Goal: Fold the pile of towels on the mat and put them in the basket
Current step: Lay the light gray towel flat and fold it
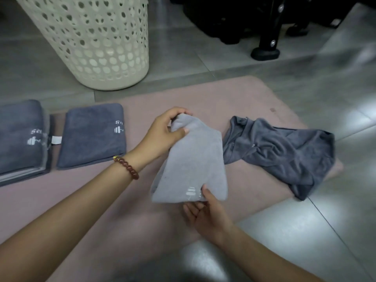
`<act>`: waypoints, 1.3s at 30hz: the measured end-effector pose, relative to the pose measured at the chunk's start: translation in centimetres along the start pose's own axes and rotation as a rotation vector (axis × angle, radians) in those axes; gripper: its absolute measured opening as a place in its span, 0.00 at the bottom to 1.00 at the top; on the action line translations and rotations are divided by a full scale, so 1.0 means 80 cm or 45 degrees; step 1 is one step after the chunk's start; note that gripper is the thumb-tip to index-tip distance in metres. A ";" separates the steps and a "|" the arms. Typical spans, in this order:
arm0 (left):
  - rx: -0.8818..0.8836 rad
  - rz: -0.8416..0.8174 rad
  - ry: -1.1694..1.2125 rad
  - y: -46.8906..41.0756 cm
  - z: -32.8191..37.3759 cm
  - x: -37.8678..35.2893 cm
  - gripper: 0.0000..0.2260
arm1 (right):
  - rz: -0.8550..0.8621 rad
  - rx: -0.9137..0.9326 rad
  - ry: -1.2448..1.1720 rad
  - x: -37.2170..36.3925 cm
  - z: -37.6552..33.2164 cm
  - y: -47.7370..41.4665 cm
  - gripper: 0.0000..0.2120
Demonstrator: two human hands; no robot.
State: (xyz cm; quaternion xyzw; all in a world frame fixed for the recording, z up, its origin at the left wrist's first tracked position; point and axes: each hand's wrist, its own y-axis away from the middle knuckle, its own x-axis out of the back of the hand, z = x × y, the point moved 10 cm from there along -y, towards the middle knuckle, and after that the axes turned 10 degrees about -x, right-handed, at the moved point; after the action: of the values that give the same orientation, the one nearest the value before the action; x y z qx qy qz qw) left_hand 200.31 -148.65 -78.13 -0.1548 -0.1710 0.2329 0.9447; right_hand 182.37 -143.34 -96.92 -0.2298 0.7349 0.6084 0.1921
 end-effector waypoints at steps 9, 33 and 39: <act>0.010 0.682 -0.089 0.020 0.050 0.190 0.13 | -0.455 0.209 0.267 -0.191 -0.103 0.004 0.19; 0.595 1.259 -0.205 0.218 -0.242 0.351 0.14 | 0.051 0.742 1.028 -0.369 -0.076 -0.275 0.19; 0.558 1.202 -0.456 0.224 -0.239 0.356 0.12 | 0.024 0.711 1.064 -0.367 -0.073 -0.277 0.21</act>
State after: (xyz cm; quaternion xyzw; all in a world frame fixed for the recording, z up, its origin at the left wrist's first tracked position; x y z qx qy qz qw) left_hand 224.64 -123.58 -94.73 0.0277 -0.1885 0.6843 0.7039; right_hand 219.12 -149.44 -97.15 -0.3869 0.8859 0.2462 -0.0700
